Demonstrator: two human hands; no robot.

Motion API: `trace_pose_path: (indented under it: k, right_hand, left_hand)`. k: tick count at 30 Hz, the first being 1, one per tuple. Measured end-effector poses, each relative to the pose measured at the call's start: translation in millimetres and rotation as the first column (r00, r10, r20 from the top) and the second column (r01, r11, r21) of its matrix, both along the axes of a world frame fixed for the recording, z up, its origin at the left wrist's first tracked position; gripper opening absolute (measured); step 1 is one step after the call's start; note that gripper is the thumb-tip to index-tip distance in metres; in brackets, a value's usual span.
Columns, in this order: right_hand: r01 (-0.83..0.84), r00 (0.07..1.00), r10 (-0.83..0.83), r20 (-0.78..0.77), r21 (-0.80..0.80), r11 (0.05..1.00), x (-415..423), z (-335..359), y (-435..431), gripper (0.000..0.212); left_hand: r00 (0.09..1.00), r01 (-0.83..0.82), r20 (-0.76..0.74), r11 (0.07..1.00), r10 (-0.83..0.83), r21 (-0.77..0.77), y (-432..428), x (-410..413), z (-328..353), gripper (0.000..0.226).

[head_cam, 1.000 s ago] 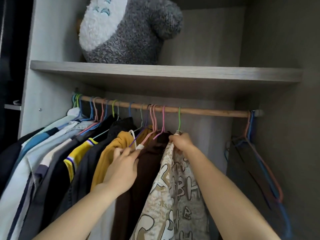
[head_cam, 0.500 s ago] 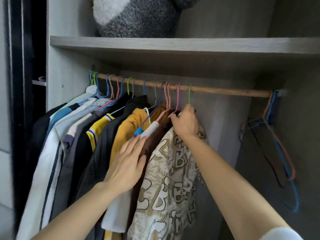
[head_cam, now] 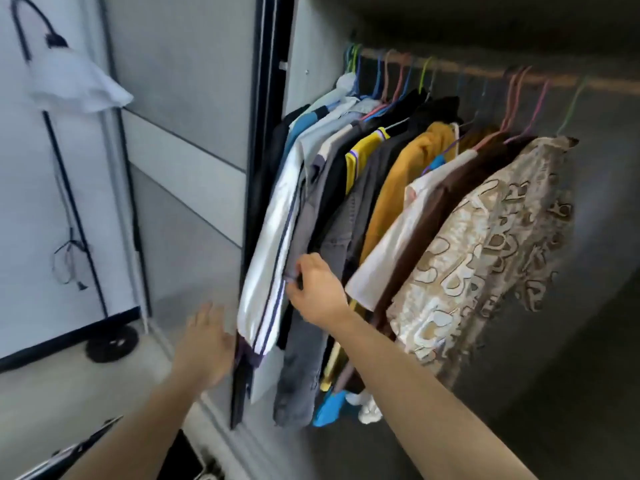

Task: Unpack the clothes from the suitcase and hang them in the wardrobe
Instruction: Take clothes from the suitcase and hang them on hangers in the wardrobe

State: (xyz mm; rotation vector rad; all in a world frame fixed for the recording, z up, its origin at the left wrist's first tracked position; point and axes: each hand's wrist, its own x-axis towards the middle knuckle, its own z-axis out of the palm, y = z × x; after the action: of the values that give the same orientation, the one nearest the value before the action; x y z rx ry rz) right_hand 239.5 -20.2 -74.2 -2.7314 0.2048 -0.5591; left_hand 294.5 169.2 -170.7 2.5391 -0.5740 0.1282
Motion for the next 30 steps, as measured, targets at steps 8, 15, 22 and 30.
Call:
trace_pose_path:
  k: [8,15,22,30]
  right_hand:
    - [-0.189,0.858,0.183,-0.479,0.036,0.981,35,-164,124,0.044]
    - [-0.381,0.663,0.384,-0.643,0.152,0.912,49,-339,203,0.049]
    - [-0.384,0.526,0.406,-0.747,0.217,0.897,63,-555,222,0.044]
    - [-0.463,0.515,0.375,-0.771,0.118,0.879,117,-792,221,0.052]
  left_hand:
    - [0.904,-0.353,-0.209,0.926,0.374,0.13,159,-45,-109,0.054]
    - [0.741,-0.537,-0.386,0.83,0.55,0.152,223,-61,-243,0.051]
    - [0.667,-0.592,-0.486,0.798,0.564,0.113,225,-47,-455,0.045]
    - [0.715,-0.494,-0.478,0.853,0.51,0.171,221,-24,-706,0.045]
